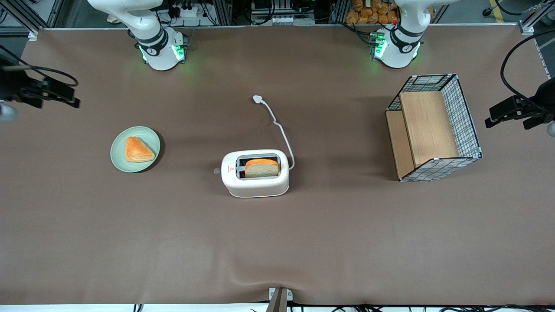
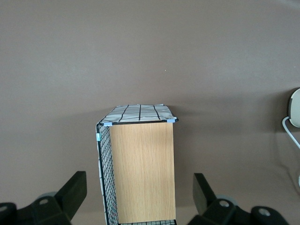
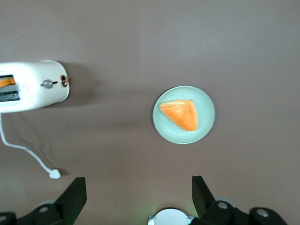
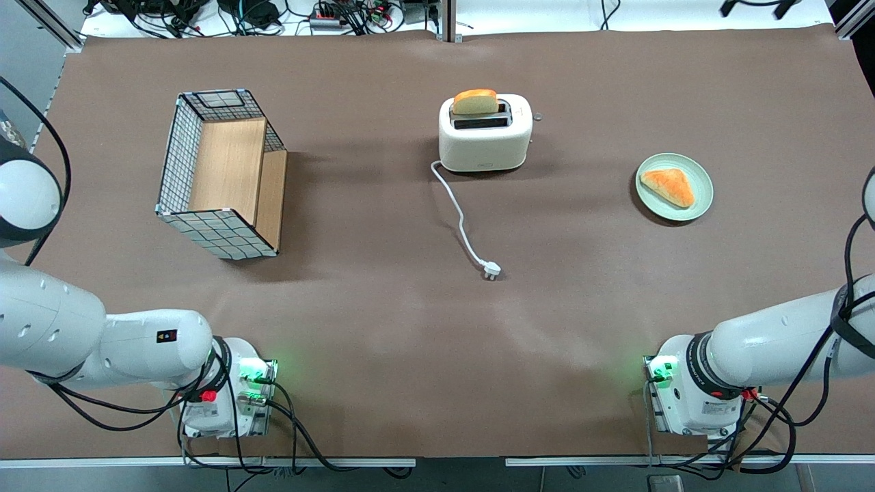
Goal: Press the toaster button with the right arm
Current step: 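Swing the right gripper over the plate toward the toaster's lever side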
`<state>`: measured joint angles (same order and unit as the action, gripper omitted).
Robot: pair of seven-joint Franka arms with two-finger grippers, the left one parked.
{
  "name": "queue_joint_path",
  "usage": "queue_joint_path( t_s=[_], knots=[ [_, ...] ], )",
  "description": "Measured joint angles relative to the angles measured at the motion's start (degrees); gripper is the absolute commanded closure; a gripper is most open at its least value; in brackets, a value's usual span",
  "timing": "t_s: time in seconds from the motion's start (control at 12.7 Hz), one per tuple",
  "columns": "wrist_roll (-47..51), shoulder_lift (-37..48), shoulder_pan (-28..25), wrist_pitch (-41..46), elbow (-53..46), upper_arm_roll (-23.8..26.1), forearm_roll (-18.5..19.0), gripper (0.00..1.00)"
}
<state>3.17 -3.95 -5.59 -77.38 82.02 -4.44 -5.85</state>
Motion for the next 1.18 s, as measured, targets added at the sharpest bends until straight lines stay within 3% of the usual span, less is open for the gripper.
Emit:
queue_joint_path(
  t_s=[0.39, 0.79, 1.18],
  knots=[
    [0.32, -4.78, -3.35, -1.61, 0.85, 0.09, -2.34, 0.00],
    [0.34, -9.61, -3.63, -3.51, 1.95, 0.07, -8.46, 0.00],
    [0.30, -15.94, -4.67, -4.95, 2.40, 0.10, -19.27, 0.00]
  ],
)
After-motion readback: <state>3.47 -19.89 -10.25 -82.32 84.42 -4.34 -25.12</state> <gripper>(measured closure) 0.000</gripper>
